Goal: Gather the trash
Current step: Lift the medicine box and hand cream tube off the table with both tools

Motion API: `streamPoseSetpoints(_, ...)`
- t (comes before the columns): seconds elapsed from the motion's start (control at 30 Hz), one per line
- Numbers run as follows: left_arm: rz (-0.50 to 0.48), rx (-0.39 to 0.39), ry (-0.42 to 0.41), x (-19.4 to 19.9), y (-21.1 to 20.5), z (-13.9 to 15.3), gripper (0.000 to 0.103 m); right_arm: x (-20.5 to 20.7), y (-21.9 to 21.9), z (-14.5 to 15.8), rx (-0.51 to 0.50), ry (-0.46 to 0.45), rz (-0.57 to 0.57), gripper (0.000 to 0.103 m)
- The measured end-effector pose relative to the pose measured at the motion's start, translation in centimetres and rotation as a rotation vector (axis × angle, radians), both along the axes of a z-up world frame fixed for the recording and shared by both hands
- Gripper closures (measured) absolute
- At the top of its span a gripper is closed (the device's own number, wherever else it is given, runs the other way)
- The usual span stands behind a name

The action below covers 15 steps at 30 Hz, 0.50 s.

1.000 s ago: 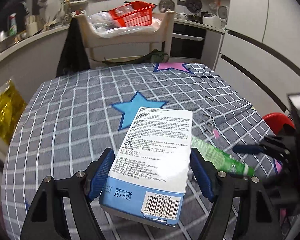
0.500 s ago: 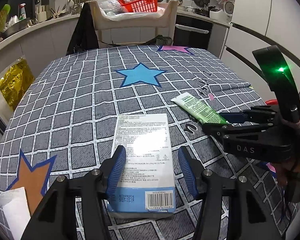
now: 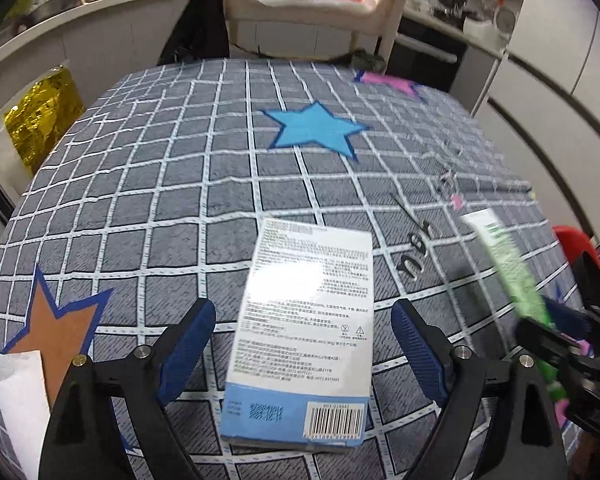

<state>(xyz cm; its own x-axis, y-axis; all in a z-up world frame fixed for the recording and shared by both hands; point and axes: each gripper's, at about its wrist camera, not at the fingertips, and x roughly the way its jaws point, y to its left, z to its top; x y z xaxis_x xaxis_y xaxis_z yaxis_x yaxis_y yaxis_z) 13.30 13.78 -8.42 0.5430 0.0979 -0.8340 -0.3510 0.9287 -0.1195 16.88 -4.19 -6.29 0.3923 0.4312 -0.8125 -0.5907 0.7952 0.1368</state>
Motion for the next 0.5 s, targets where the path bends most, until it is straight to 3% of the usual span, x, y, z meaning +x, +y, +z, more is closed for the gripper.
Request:
streamPoseSetpoints(0.13,-0.007,0.014,0.024,0.7,-0.8,-1.4,0.0,-1.6,-1.8,0.8,0.04,0.0,-0.038,0.06)
streamPoseSetpoints(0.23,-0.055,0.089,-0.006,0.3,-1.9,-1.5,0.0,-2.8,-3.2,1.2,0.063,-0.003,-0.067,0.06)
streamPoseSetpoints(0.33,-0.083,0.046,-0.039,-0.3,-2.1,-1.3,0.0,-4.0,-4.6,1.3,0.084,0.0,-0.099,0.06)
streamPoseSetpoints(0.5,-0.109,0.038,-0.073,-1.6,-3.2,-0.5,0.0,-5.3,-6.2,1.3,0.097,0.002,-0.133,0.06)
